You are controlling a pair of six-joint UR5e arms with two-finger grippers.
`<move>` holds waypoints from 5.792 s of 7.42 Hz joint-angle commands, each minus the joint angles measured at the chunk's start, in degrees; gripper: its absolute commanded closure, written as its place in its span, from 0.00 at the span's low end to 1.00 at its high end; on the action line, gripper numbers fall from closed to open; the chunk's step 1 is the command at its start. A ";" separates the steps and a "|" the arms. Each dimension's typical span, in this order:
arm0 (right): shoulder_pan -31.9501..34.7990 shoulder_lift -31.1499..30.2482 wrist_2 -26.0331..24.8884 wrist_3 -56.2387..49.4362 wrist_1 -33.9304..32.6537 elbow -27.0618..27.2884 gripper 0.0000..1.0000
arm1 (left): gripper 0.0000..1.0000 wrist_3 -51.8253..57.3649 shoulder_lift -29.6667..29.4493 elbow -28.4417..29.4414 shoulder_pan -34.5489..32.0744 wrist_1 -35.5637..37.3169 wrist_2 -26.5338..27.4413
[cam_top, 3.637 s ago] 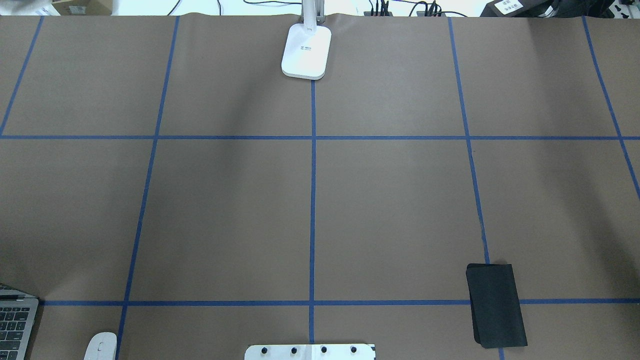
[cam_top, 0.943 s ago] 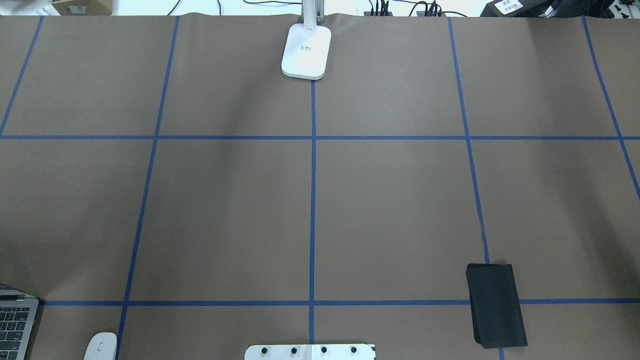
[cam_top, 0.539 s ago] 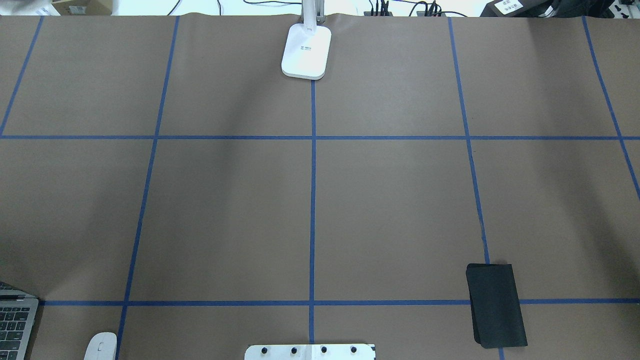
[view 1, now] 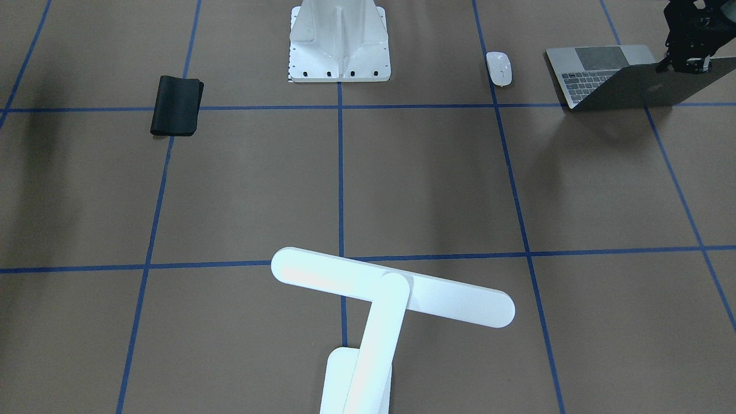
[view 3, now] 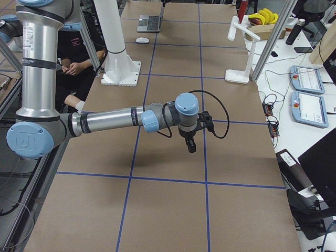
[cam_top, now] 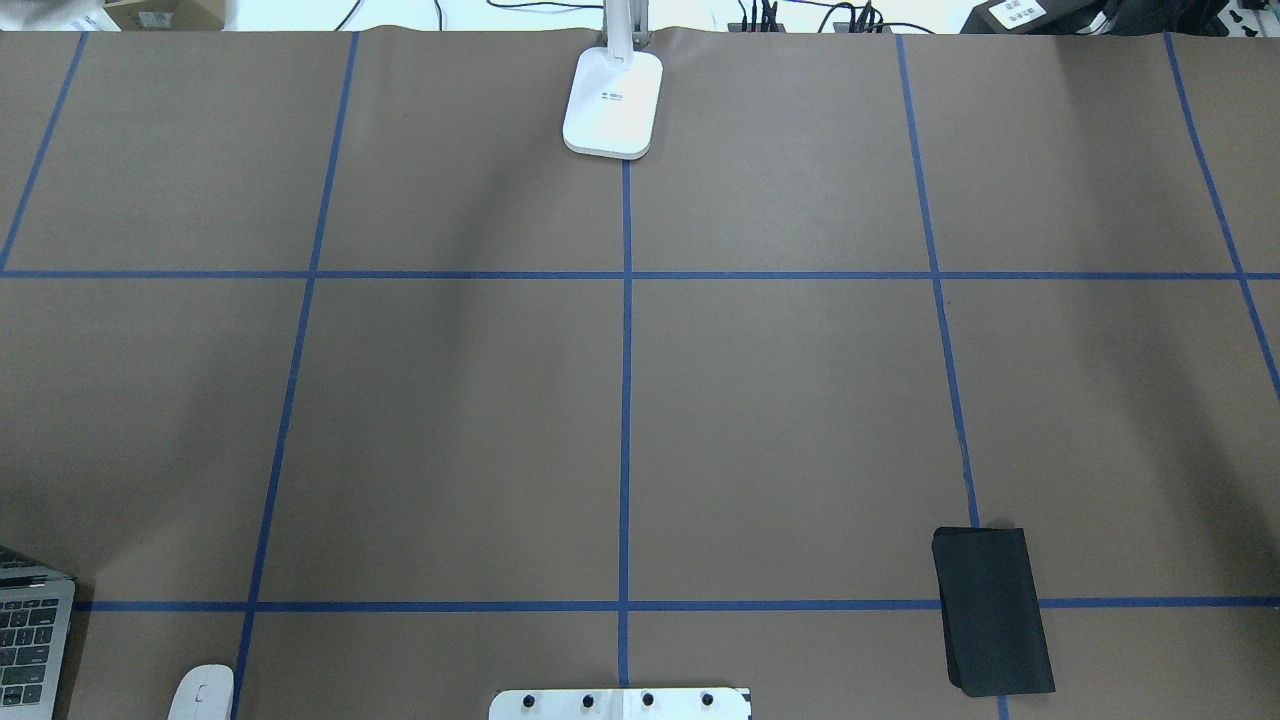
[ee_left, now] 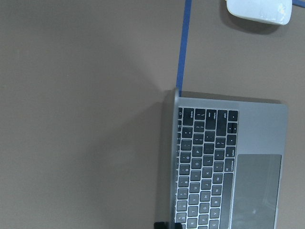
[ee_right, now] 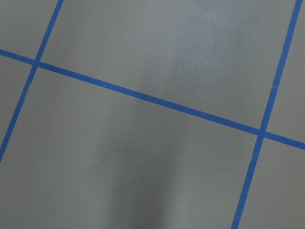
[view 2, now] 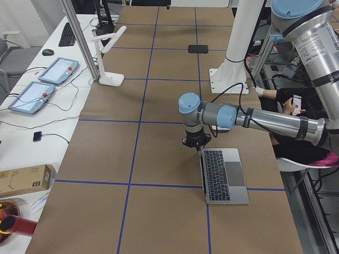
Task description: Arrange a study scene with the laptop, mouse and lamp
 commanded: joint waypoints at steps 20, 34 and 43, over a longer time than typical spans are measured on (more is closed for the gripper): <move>-1.44 -0.20 5.03 2.64 0.09 1.87 0.00 | 0.91 -24.39 -63.96 13.38 12.63 13.13 16.05; -1.44 0.06 5.03 2.64 0.09 1.08 0.00 | 0.57 -25.19 -71.10 29.12 19.59 -0.94 27.58; -28.48 -6.59 2.40 40.92 17.87 8.82 0.03 | 0.00 -100.41 -38.78 1.09 24.39 -0.76 11.94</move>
